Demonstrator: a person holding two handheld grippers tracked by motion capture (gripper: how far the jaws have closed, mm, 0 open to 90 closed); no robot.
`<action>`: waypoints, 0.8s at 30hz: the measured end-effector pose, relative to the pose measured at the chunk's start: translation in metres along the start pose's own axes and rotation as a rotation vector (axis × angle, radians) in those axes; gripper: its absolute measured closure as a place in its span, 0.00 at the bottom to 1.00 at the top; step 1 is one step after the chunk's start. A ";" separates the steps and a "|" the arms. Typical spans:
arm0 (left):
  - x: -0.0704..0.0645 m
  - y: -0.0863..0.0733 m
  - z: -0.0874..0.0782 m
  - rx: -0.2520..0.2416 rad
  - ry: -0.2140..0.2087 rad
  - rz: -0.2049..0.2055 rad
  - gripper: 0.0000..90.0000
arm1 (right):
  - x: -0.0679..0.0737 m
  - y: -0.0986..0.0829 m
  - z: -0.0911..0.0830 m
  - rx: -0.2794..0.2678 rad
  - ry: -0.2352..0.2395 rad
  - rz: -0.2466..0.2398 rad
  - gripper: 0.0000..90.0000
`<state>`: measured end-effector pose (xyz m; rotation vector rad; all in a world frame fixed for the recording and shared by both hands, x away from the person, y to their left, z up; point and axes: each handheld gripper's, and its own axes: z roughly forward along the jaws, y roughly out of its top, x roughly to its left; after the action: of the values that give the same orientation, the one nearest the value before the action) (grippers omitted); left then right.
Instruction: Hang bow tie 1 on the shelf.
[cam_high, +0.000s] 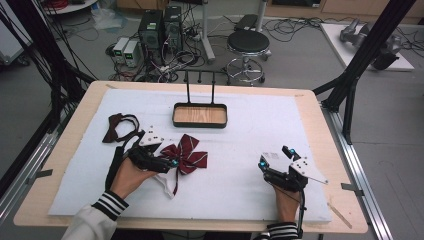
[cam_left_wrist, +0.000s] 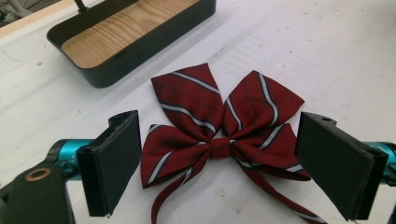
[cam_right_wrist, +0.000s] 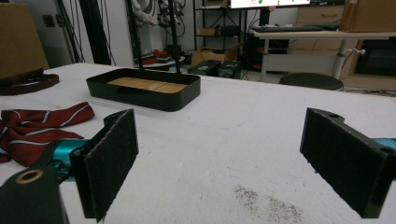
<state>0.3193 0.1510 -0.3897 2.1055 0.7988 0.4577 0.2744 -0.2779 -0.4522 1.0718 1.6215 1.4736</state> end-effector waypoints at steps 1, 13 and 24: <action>-0.001 0.003 0.003 0.014 0.000 0.007 0.17 | 0.000 0.000 0.000 0.000 0.000 0.001 0.12; -0.004 0.015 0.026 0.148 -0.030 0.008 0.19 | 0.000 0.000 0.000 0.000 0.000 0.002 0.12; -0.002 0.018 0.044 0.293 -0.010 -0.020 0.20 | 0.000 0.000 -0.001 -0.002 0.002 0.006 0.12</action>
<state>0.3493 0.1170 -0.4018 2.3634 0.9261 0.3342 0.2736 -0.2781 -0.4523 1.0749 1.6194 1.4799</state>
